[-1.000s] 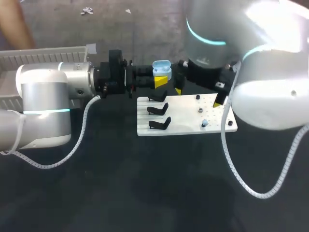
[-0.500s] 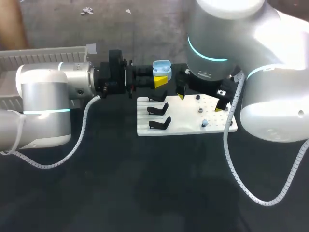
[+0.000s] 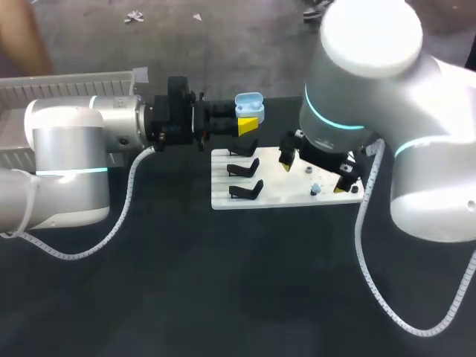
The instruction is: Pick up each earbud case from the left stands, insert the matching earbuds, close the lid, and place the case in the box.
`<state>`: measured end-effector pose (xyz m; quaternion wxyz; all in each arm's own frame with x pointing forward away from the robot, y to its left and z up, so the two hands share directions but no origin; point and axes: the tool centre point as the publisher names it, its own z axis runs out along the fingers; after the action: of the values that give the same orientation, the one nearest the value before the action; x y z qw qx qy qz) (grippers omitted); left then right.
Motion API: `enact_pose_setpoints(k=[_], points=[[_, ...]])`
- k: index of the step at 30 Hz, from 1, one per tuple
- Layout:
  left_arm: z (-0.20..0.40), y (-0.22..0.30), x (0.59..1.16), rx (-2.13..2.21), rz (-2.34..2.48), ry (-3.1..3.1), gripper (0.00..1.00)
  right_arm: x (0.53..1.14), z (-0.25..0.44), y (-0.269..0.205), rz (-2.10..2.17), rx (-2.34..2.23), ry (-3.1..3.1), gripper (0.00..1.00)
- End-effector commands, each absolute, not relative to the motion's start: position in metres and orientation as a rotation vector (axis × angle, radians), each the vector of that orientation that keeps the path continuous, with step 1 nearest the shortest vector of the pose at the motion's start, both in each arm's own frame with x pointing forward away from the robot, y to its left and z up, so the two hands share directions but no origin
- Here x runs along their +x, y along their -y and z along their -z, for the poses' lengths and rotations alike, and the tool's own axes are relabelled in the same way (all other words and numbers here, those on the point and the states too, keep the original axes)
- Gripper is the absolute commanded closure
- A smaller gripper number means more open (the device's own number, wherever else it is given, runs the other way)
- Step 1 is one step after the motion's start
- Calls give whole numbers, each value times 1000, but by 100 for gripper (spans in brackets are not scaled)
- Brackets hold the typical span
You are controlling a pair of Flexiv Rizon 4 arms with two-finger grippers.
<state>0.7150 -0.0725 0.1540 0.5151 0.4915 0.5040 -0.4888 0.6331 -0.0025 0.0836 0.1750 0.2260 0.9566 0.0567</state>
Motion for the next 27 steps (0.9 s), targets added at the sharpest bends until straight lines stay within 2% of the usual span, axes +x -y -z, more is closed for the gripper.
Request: enact_pose_setpoints(k=[1, 6, 8, 14, 17, 20, 23, 25, 27], points=[[-153, 73, 716, 1180, 1174, -1208, 100, 637, -59, 9, -216, 631, -2692, 0], [-153, 73, 716, 1180, 1174, -1208, 100, 642, -45, 12, -235, 617, -2688, 0], [-153, 73, 716, 1180, 1174, -1208, 100, 642, -44, 12, -233, 614, -2689, 13], [-153, 73, 716, 1180, 1174, -1208, 100, 643, -42, 10, -233, 596, -2688, 11], [-153, 73, 716, 1180, 1174, -1208, 100, 644, -39, 10, -244, 601, -2689, 17], [-153, 73, 716, 1180, 1174, -1208, 100, 646, -36, 10, -253, 614, -2690, 27], [-153, 73, 716, 1180, 1174, -1208, 100, 647, -35, 10, -258, 625, -2689, 28], [-153, 73, 716, 1180, 1174, -1208, 100, 648, -35, 10, -264, 630, -2691, 36], [-153, 73, 716, 1180, 1174, -1208, 100, 649, -34, 11, -268, 634, -2692, 38]])
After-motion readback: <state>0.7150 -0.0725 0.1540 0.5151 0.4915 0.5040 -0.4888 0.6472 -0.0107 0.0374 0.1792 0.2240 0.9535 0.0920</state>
